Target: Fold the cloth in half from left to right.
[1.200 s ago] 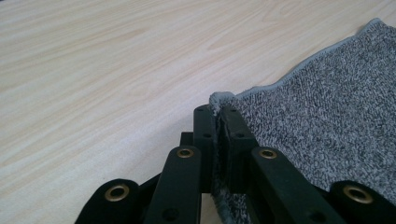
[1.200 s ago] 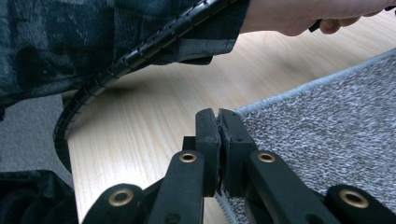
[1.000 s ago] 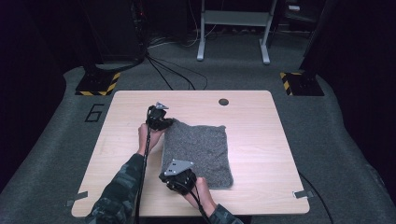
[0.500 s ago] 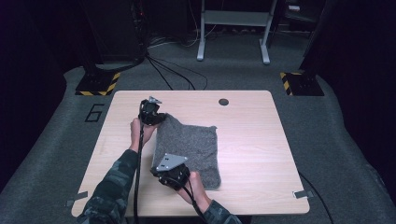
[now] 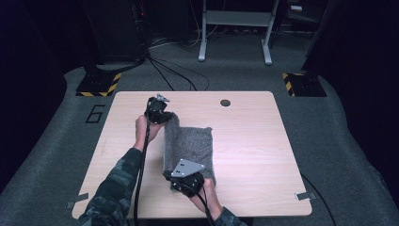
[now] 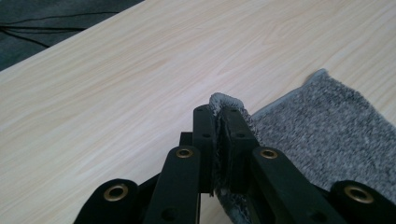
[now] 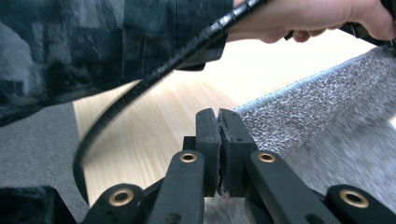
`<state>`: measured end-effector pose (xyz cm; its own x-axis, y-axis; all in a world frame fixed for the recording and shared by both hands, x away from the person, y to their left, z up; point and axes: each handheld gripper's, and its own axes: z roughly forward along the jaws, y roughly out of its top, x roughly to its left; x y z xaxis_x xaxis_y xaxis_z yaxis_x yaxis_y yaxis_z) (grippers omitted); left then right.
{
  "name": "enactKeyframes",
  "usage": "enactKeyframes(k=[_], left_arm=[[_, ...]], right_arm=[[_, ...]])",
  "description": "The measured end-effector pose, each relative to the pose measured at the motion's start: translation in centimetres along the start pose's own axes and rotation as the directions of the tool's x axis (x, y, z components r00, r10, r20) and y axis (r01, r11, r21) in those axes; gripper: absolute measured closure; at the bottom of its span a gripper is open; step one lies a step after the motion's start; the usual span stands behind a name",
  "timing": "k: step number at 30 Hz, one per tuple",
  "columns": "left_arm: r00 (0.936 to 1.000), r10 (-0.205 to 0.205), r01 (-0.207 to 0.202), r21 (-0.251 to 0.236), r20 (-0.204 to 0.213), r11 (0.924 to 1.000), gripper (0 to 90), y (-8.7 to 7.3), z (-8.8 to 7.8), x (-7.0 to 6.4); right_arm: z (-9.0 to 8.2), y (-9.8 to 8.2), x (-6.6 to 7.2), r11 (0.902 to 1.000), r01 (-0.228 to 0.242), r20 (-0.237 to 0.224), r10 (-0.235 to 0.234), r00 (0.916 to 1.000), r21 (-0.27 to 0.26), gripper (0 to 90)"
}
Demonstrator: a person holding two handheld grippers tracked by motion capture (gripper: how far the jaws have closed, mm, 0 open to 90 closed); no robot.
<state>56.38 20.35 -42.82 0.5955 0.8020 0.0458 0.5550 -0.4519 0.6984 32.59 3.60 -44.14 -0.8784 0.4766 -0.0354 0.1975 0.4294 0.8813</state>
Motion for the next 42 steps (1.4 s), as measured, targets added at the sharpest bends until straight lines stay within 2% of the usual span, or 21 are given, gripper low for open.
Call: enactKeyframes(k=[1,2,7,11,15,16,19,21,25,29,31,32,33,34,37,38,39,40,41,42], left_arm=[[1.0,0.0,0.0,0.0,0.0,1.0,85.2,0.0,0.0,0.0],[0.9998,0.02,-0.02,0.011,-0.005,0.9997,85.1,0.4,0.7,-0.8],[0.9992,0.034,-0.034,0.027,0.023,0.999,85.1,1.2,2.4,-2.3],[0.9984,0.048,-0.049,0.036,0.03,0.9981,85.0,1.9,3.4,-3.3],[0.9984,0.04,-0.042,0.039,0.039,0.9984,84.8,2.3,3.9,-3.8],[0.9979,0.043,-0.045,0.049,0.048,0.9978,84.7,2.5,4.3,-4.1],[0.9976,0.04,-0.042,0.046,0.057,0.998,84.5,2.6,4.5,-4.6],[0.9969,0.044,-0.046,0.043,0.065,0.998,84.4,2.8,4.8,-5.1],[0.9953,0.051,-0.054,0.032,0.083,0.9981,84.4,3.3,5.5,-6.5],[0.9942,0.057,-0.06,0.034,0.091,0.9976,83.1,3.5,5.9,-7.2],[0.9929,0.054,-0.058,0.039,0.106,0.9976,76.1,3.6,6.3,-7.6],[0.9899,0.042,-0.05,0.051,0.135,0.9975,67.4,3.7,6.8,-7.9],[0.9899,0.042,-0.05,0.051,0.135,0.9975,58.3,3.7,6.8,-7.9],[0.9884,0.028,-0.035,0.041,0.149,0.9985,58.3,3.6,7.0,-8.1],[0.9863,-0.001,0.001,0.002,0.165,1.0,32.2,3.8,6.4,-7.8],[0.9863,-0.001,0.001,0.002,0.165,1.0,29.9,3.8,6.4,-7.8],[0.9863,0.0,0.002,-0.01,0.165,1.0,27.6,3.8,6.2,-7.7],[0.9878,0.001,0.001,-0.013,0.155,0.9999,26.0,3.8,5.8,-7.4],[0.9878,0.001,0.001,-0.013,0.155,0.9999,25.6,3.8,5.8,-7.4],[0.9894,0.011,-0.01,-0.009,0.145,0.9999,25.5,3.6,5.6,-7.1]], right_arm=[[-0.3,-0.3,-0.2,1.0,-0.002,0.005,0.002,1.0,0.006,87.6],[-0.6,-0.7,-0.3,0.9999,-0.01,0.015,0.009,0.9998,0.006,87.6],[-1.5,-1.9,-0.9,0.9991,-0.034,0.046,0.033,0.9984,0.026,87.6],[-2.2,-2.9,-1.5,0.9972,-0.059,0.066,0.055,0.9963,0.046,87.5],[-2.8,-3.8,-2.0,0.9955,-0.077,0.079,0.072,0.9942,0.056,87.5],[-3.1,-4.3,-2.2,0.9934,-0.095,0.087,0.089,0.9922,0.065,87.5],[-3.4,-4.9,-2.4,0.9929,-0.093,0.096,0.086,0.9916,0.073,87.4],[-3.9,-5.6,-2.5,0.9894,-0.121,0.108,0.112,0.9879,0.081,87.4],[-4.4,-6.5,-2.8,0.9881,-0.125,0.126,0.114,0.9856,0.089,87.4],[-4.8,-7.3,-3.0,0.9839,-0.152,0.139,0.138,0.9806,0.094,87.2],[-4.9,-7.6,-3.1,0.9839,-0.152,0.144,0.137,0.9799,0.094,87.0],[-5.1,-8.1,-3.2,0.979,-0.173,0.145,0.157,0.977,0.108,85.4],[-5.1,-8.1,-3.2,0.979,-0.173,0.145,0.157,0.977,0.108,85.4],[-5.2,-8.4,-3.3,0.977,-0.182,0.144,0.165,0.9757,0.112,83.6],[-5.7,-9.5,-3.7,0.9664,-0.208,0.158,0.184,0.9702,0.151,72.6],[-5.7,-9.5,-3.7,0.9664,-0.208,0.158,0.184,0.9702,0.151,72.6],[-6.3,-9.8,-4.1,0.9654,-0.22,0.173,0.195,0.9653,0.14,64.5],[-6.7,-9.8,-4.4,0.9629,-0.233,0.18,0.208,0.9616,0.136,63.0],[-6.7,-9.8,-4.4,0.9629,-0.233,0.18,0.208,0.9616,0.136,63.0],[-7.6,-9.6,-5.0,0.9608,-0.259,0.214,0.233,0.9487,0.1,55.6]])
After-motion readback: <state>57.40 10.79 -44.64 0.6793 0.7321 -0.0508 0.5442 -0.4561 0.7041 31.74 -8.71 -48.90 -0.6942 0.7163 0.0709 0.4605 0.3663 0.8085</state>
